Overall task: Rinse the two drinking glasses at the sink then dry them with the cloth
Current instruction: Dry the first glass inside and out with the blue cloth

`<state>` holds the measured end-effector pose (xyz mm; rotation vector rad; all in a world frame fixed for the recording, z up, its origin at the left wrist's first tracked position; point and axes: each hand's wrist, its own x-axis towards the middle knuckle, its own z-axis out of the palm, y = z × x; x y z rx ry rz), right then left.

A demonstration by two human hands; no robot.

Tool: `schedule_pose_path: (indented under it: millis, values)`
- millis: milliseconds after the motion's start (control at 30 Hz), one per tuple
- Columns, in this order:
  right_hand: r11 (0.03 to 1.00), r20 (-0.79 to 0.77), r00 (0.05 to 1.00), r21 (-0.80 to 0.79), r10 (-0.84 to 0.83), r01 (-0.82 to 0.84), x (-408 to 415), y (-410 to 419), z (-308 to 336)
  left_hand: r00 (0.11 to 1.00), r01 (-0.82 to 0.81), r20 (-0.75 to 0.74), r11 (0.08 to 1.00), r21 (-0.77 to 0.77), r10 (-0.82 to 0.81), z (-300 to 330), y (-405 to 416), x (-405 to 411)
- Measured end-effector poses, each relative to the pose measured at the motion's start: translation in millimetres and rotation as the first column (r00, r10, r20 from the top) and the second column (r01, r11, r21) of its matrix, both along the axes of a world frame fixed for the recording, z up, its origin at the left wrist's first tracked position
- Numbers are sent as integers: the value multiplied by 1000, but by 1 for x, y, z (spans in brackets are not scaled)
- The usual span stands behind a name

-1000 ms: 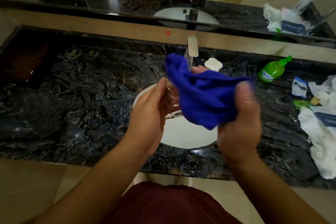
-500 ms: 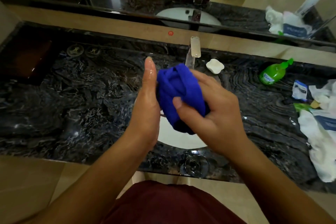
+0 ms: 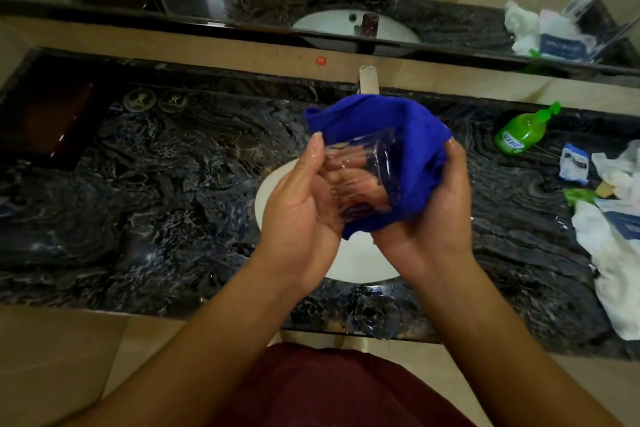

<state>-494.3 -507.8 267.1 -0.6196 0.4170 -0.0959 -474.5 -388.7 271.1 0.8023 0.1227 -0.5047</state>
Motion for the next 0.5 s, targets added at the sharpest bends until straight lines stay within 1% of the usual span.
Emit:
schedule_pose_path:
  millis: [100,200,233,267,300,333,367,400,433,500]
  values:
    - [999,21,999,39,-33,32,-5,-2,-5,998,-15,-57,999,-36,13,6,-3,4]
    - [994,45,993,3,-112,112,-13,3,-3,991,-86,-110,994,-60,79,4,-2,11]
    - [990,68,989,-39,-134,136,-17,5,-4,988,-99,-129,991,-87,87,3,-1,13]
    - [980,101,985,-127,-138,151,-20,7,-6,987,-103,-138,988,-114,87,3,0,14]
    - [949,131,982,-268,-134,165,-22,10,-7,987,-102,-140,986,-135,83,5,1,13]
    - [885,159,979,-428,-124,182,-25,13,-7,987,-104,-138,984,-141,84,5,1,13]
    - [799,190,976,-568,-107,199,-27,16,-9,987,-105,-138,984,-143,85,5,0,12]
    - [707,212,973,-674,-95,215,-28,18,-10,988,-103,-131,985,-140,85,4,0,10]
    - [619,234,968,-749,-87,237,-27,19,-12,990,-96,-115,985,-143,79,5,-1,6]
    - [472,285,957,-837,-57,278,-22,19,-11,995,-85,-65,991,-103,78,9,-4,-2]
